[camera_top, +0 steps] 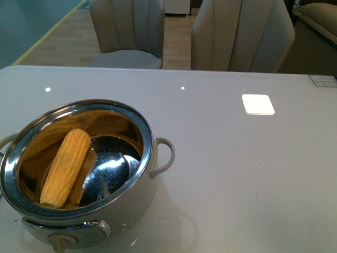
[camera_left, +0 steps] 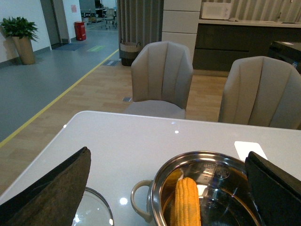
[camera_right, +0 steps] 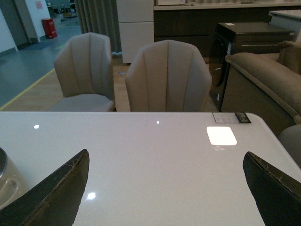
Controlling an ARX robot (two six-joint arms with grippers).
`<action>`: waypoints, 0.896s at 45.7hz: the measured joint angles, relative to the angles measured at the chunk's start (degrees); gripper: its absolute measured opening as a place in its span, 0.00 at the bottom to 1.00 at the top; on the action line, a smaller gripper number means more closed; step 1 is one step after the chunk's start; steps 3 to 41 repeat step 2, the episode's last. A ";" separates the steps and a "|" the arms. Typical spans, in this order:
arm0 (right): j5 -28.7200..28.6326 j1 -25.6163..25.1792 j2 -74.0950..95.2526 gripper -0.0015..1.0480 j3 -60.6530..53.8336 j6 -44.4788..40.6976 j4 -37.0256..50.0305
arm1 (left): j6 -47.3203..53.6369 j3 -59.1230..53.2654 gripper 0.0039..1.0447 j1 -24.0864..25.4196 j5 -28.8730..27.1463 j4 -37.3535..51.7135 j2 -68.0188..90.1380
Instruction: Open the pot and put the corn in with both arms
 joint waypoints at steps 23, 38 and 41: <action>0.00 0.00 0.00 0.92 0.00 0.00 0.00 | 0.00 0.00 0.94 0.00 0.00 0.00 0.00; 0.00 0.00 0.00 0.92 0.00 0.00 0.00 | 0.00 0.00 0.94 0.00 0.00 0.00 0.00; 0.00 0.00 0.00 0.92 0.00 0.00 0.00 | 0.00 0.00 0.94 0.00 0.00 0.00 0.00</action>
